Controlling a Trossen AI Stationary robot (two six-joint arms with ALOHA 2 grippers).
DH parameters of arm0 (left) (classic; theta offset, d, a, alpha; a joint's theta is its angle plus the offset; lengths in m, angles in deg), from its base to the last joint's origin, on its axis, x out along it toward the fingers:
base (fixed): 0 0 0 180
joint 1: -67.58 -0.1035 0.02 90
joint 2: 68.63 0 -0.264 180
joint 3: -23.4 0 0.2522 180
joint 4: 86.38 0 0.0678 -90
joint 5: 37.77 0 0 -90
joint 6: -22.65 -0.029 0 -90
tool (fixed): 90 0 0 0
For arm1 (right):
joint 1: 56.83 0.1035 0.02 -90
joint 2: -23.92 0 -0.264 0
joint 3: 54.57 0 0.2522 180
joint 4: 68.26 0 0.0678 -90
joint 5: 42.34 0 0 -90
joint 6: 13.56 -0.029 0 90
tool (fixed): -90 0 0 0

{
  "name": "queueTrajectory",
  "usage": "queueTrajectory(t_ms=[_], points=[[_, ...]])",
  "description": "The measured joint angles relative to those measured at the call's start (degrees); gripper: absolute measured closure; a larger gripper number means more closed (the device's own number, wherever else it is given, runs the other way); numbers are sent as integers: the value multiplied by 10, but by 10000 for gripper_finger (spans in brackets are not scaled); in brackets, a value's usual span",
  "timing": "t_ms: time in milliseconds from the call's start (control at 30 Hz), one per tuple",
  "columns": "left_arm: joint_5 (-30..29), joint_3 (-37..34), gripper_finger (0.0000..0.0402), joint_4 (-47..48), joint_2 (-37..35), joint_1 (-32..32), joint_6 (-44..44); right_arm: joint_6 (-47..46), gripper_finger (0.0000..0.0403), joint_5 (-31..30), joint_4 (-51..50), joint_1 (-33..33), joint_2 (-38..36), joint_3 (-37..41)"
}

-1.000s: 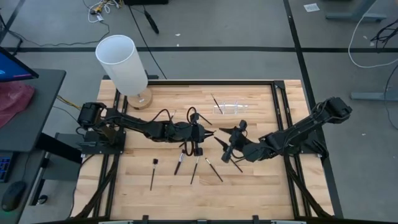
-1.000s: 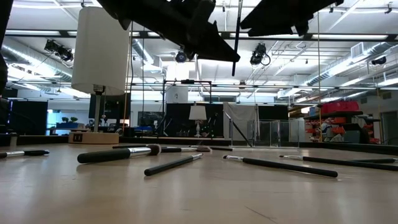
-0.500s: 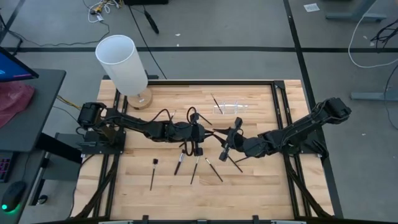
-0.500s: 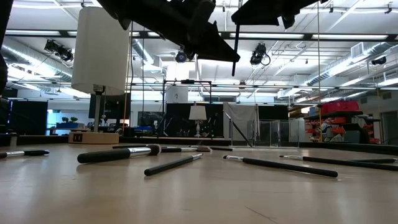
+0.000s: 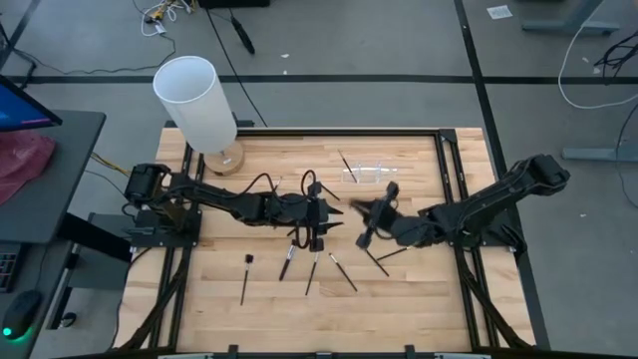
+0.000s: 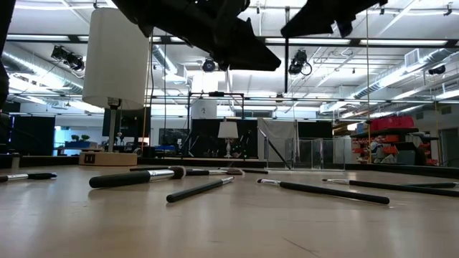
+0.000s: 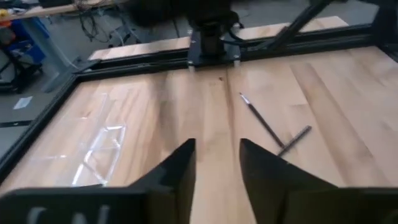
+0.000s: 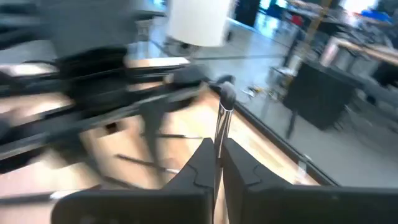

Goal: Put items in baskets/containers
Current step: Put the black eyeshadow brush into the transparent organizer

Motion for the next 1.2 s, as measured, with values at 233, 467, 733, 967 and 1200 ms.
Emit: queueTrajectory(t_ms=[233,467,733,967,1200], points=[[-7,0,209,1,0,0,0,-118,395,-73,-170,-76,-92,32],[-8,0,206,-2,0,1,3,-167,396,-70,-45,-223,-200,199],[-8,0,218,-5,0,0,3,-138,396,100,184,-375,-199,303],[-8,0,218,-6,0,0,4,-167,396,144,174,-420,-147,303],[-8,0,218,-7,0,0,4,-207,396,222,173,-452,-87,303]])
